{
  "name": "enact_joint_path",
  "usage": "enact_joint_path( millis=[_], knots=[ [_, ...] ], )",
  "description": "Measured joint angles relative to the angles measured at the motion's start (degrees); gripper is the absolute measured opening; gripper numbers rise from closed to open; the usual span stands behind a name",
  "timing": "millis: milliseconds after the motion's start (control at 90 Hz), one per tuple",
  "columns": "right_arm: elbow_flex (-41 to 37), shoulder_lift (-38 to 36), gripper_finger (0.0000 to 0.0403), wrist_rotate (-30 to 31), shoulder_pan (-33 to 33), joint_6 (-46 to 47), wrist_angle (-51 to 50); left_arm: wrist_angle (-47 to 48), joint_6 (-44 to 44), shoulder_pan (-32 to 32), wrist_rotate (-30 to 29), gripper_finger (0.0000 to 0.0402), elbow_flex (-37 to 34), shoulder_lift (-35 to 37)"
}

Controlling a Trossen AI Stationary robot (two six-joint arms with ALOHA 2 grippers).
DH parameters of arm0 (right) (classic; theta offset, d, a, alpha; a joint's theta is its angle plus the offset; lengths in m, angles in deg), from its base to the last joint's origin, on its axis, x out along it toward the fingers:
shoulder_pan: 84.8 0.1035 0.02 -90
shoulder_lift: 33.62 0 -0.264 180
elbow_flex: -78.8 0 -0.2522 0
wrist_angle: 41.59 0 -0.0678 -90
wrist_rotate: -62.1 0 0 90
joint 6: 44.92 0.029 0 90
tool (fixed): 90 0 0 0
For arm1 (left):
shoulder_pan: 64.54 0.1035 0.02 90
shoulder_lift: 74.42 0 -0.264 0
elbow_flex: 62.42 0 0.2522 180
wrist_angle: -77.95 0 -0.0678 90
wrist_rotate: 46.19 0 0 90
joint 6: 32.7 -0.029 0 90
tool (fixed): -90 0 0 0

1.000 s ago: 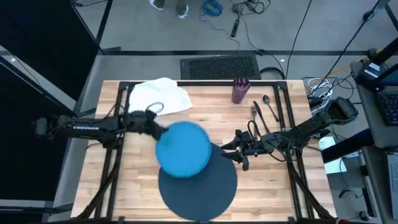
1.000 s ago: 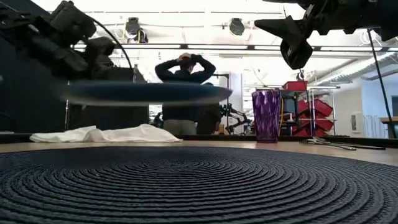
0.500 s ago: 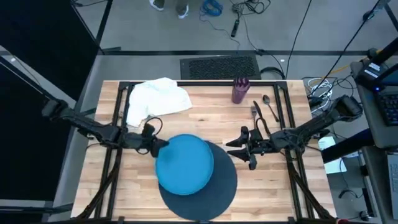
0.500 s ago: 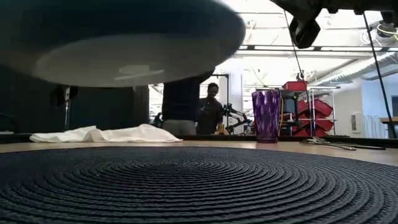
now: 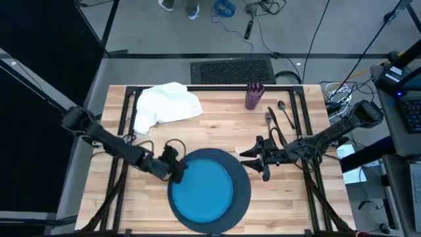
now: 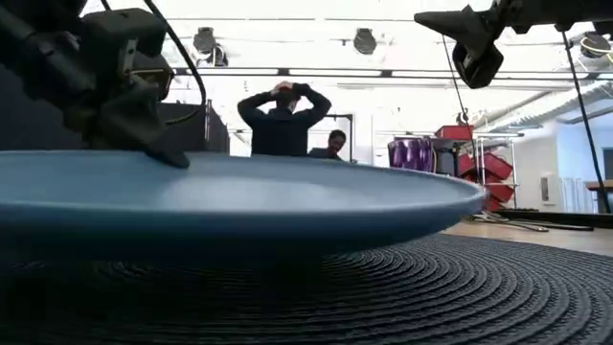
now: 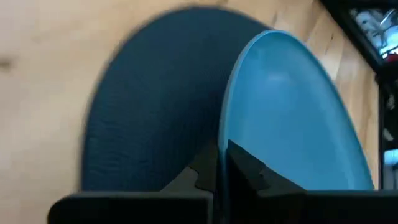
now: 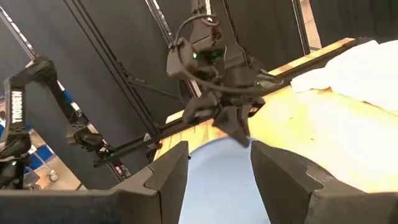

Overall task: Set table place
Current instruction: Put the plate on the place mat

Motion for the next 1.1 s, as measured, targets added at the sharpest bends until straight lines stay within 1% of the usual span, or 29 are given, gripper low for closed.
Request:
enact_joint_path(
  millis=[100,256,444,678,756,867,1100],
  knots=[
    [0.0,0.0,0.0162,1.0,0.6,0.0,0.0,0.0,-0.9,-0.2,0.0,0.0,1.9,-2.9],
    [0.0,0.0,0.0162,1.1,1.4,0.4,-0.1,-0.2,-2.4,-0.5,0.2,0.0,4.0,-5.3],
    [0.0,0.0,0.0162,2.6,2.7,0.9,-0.1,-0.2,-2.6,-1.0,0.4,0.0,4.8,-5.7],
    [0.0,0.0,0.0162,2.8,3.2,1.4,-0.1,-0.4,-2.6,-1.0,0.5,0.0002,4.9,-5.8],
    [0.0,0.0,0.0162,2.8,3.2,1.5,-0.1,-0.4,-3.0,-1.0,0.5,0.0013,4.9,-5.8],
    [0.0,0.0,0.0162,2.8,3.2,1.5,-0.1,-1.8,-5.7,-1.0,0.5,0.004,4.9,-5.8],
    [0.0,0.0,0.0162,2.8,3.2,1.5,-0.1,-5.1,-6.1,-1.0,0.8,0.0095,4.9,-5.8]
  ],
)
